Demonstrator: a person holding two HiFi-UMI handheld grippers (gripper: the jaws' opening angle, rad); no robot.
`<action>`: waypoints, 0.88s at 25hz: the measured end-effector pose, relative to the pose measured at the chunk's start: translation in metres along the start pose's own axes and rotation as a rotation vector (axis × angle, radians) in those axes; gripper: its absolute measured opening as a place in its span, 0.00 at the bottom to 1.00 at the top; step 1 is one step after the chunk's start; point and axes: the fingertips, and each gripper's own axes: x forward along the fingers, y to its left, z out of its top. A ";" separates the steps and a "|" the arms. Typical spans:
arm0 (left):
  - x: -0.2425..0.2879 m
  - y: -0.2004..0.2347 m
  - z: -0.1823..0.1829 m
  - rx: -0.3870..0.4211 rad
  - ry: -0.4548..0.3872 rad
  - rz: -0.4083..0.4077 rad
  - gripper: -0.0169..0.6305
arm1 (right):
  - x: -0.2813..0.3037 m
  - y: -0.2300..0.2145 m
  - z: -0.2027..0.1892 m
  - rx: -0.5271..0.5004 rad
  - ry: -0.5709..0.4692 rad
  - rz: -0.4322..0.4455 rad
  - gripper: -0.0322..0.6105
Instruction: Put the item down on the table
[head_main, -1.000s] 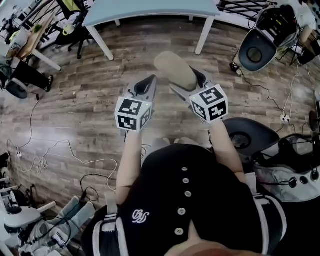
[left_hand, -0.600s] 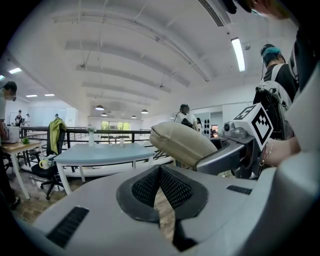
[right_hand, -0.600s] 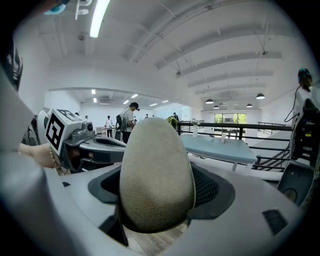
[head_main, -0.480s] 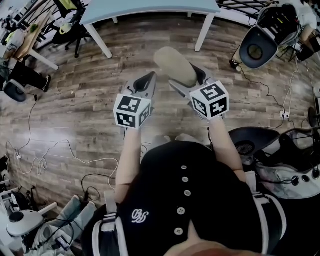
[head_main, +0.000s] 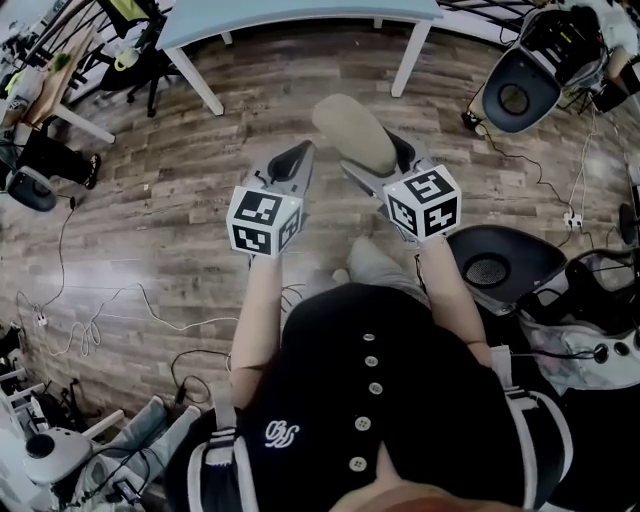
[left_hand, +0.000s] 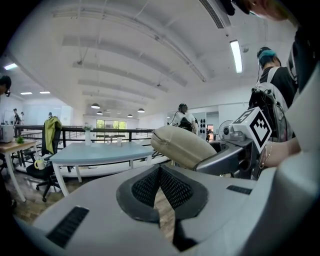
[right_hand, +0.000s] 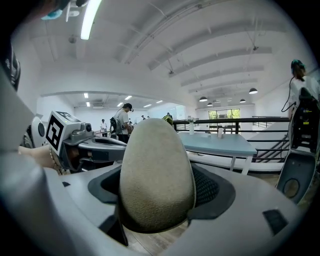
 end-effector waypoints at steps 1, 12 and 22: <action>0.001 0.001 -0.002 -0.007 0.001 -0.001 0.03 | 0.001 0.000 -0.002 0.000 0.006 0.004 0.66; 0.059 0.053 -0.001 -0.058 -0.006 0.012 0.03 | 0.063 -0.047 0.019 -0.041 0.023 0.054 0.66; 0.158 0.124 0.035 -0.058 0.002 0.058 0.03 | 0.142 -0.146 0.053 -0.030 0.007 0.106 0.66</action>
